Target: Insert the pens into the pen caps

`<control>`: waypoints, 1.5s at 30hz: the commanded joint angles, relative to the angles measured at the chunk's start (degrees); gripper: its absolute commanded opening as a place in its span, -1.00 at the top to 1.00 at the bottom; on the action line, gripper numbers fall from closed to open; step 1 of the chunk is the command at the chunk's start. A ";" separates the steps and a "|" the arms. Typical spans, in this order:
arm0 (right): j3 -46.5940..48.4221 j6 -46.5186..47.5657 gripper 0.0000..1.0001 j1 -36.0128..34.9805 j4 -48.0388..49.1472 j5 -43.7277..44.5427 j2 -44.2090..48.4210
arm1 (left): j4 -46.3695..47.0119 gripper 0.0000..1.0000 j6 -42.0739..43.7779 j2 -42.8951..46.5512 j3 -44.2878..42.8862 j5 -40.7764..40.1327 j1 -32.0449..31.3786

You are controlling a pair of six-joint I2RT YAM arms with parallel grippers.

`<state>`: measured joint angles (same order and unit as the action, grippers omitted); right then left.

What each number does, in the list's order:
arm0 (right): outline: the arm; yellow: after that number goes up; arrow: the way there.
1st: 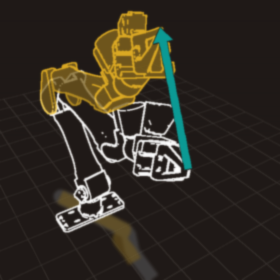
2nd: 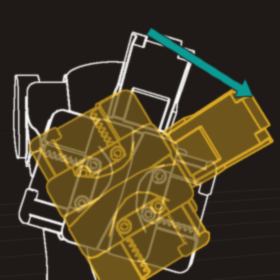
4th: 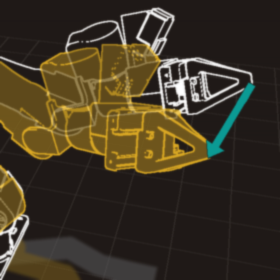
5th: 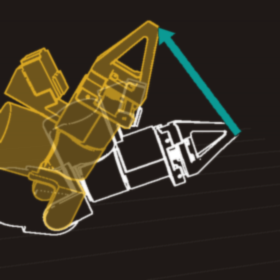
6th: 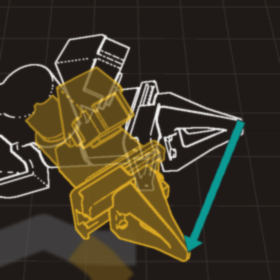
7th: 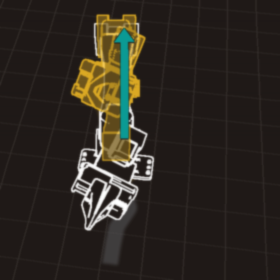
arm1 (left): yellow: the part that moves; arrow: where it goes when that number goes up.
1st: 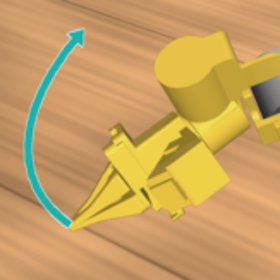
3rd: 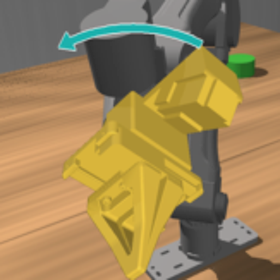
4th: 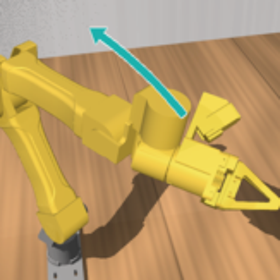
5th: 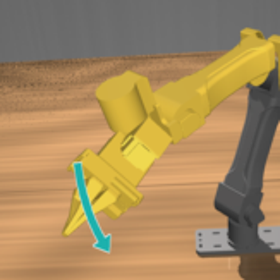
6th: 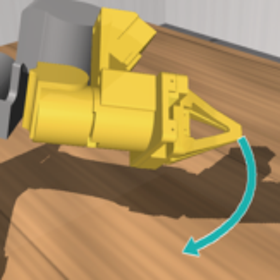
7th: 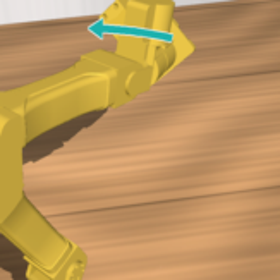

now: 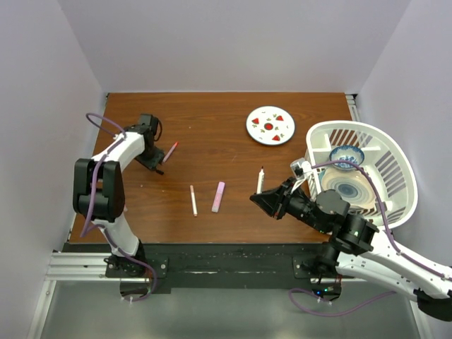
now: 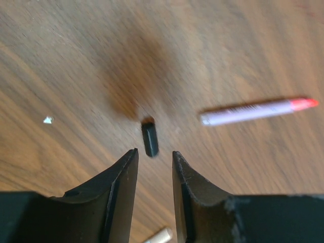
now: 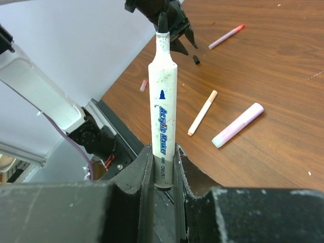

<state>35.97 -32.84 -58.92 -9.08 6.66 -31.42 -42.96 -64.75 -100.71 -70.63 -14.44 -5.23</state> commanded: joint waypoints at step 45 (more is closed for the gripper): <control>0.16 3.75 1.00 0.03 1.88 3.63 -1.81 | -3.97 0.22 -3.01 -10.65 0.58 6.00 1.28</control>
<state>35.97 -30.63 -58.92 -9.39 8.12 -34.06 -42.65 -65.54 -108.68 -72.49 -12.78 -3.64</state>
